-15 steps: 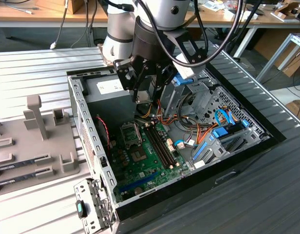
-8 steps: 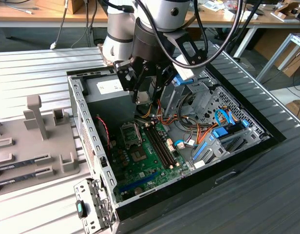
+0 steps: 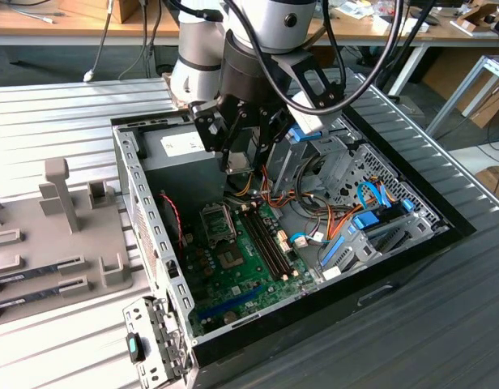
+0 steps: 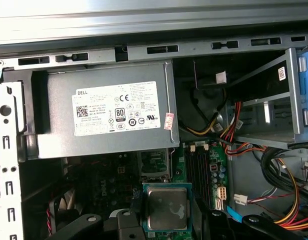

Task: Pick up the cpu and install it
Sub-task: 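Pick up the cpu and move it towards the insertion slot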

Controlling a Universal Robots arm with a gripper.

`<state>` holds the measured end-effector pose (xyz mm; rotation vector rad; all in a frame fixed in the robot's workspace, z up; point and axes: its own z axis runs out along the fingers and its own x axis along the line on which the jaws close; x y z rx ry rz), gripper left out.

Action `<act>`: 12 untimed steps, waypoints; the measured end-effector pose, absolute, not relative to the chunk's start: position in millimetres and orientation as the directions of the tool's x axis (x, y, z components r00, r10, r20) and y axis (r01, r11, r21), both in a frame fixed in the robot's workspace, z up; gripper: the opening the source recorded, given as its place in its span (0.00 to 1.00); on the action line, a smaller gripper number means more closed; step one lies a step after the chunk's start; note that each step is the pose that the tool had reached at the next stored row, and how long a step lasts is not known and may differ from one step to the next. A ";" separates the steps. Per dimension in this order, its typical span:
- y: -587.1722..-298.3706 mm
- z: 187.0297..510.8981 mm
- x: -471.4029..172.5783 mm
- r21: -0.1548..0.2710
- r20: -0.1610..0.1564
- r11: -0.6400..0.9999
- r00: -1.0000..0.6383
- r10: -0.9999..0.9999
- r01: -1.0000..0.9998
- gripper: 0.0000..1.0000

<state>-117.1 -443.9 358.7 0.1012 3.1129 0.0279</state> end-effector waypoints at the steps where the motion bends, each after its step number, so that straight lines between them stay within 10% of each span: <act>1: -443.9 358.5 -117.1 0.019 -0.026 0.998 -0.998 0.065 0.065 0.47; 12: -445.2 354.4 -117.1 0.019 -0.026 0.998 -0.998 0.065 0.065 0.47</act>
